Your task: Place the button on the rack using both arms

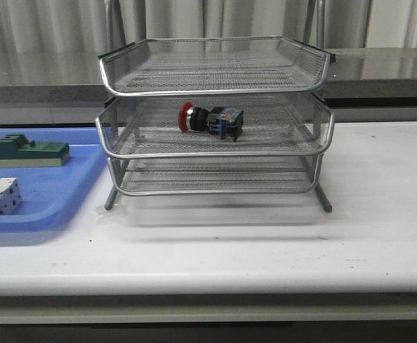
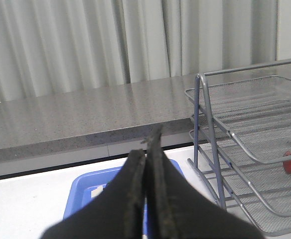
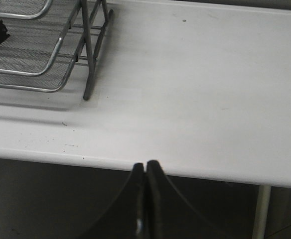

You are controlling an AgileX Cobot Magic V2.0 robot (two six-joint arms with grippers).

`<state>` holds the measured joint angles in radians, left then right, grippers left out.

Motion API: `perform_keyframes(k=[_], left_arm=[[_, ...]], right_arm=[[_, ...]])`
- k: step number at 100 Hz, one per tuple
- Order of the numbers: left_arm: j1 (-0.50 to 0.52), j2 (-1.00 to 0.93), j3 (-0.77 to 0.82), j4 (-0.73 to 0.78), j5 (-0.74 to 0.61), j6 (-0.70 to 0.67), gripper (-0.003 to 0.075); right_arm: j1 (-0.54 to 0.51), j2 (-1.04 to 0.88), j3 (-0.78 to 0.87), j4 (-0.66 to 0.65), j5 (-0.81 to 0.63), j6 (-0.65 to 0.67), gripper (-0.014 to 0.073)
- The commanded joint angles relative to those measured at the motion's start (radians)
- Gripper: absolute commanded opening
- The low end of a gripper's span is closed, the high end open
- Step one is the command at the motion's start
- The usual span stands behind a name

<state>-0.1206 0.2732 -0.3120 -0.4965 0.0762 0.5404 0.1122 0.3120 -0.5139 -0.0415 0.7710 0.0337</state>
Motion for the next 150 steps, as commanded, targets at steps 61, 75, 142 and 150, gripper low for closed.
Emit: perform_keyframes(k=[61, 75, 142, 150], left_arm=[[0.004, 0.006, -0.029, -0.013, -0.076, -0.010, -0.0020], [0.004, 0.006, -0.029, -0.013, -0.076, -0.010, -0.0020], [0.004, 0.006, -0.029, -0.013, -0.076, -0.010, -0.0020], [0.004, 0.006, -0.029, -0.013, -0.076, -0.010, -0.0020]], right_arm=[[-0.007, -0.023, 0.024, -0.032, -0.172, 0.001, -0.0057], [-0.007, -0.090, 0.123, -0.033, -0.322, 0.001, -0.0057], [-0.020, -0.339, 0.474, -0.047, -0.633, 0.001, -0.0057], [-0.035, -0.339, 0.483, -0.047, -0.655, 0.001, -0.0057]])
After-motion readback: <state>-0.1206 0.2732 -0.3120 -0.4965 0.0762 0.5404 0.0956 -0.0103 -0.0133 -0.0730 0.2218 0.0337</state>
